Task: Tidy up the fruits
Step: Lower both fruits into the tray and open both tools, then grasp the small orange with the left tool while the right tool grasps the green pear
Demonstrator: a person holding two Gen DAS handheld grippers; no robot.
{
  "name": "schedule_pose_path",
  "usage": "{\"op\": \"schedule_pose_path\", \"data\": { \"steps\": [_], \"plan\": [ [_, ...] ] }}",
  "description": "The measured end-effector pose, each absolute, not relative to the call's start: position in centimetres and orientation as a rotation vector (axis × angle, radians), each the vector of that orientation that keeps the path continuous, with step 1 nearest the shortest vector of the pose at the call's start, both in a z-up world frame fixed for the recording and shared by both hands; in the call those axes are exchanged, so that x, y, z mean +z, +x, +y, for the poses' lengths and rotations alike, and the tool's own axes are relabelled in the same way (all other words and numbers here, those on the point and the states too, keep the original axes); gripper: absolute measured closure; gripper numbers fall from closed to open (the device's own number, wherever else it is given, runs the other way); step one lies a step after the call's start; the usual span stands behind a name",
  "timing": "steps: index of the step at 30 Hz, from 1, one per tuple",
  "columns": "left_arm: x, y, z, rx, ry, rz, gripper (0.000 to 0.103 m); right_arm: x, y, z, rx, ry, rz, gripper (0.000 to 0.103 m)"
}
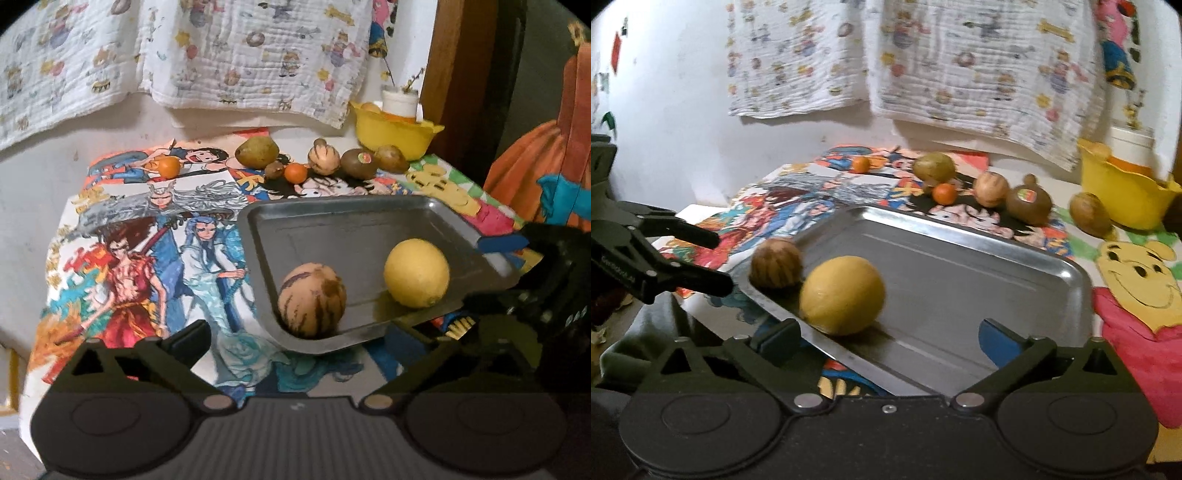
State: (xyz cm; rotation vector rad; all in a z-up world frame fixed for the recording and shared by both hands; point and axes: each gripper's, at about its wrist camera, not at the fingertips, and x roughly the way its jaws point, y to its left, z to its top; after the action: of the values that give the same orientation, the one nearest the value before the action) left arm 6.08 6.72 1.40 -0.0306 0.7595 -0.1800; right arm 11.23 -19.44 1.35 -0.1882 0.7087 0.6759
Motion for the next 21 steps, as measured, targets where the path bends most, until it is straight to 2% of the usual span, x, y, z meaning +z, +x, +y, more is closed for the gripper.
{"op": "schedule_pose_path", "data": {
  "steps": [21],
  "plan": [
    [3.4, 10.6, 10.7, -0.088, -0.034, 0.796, 0.001, 3.5, 16.5, -19.4, 0.585, -0.243, 0.741, 0.001]
  ]
}}
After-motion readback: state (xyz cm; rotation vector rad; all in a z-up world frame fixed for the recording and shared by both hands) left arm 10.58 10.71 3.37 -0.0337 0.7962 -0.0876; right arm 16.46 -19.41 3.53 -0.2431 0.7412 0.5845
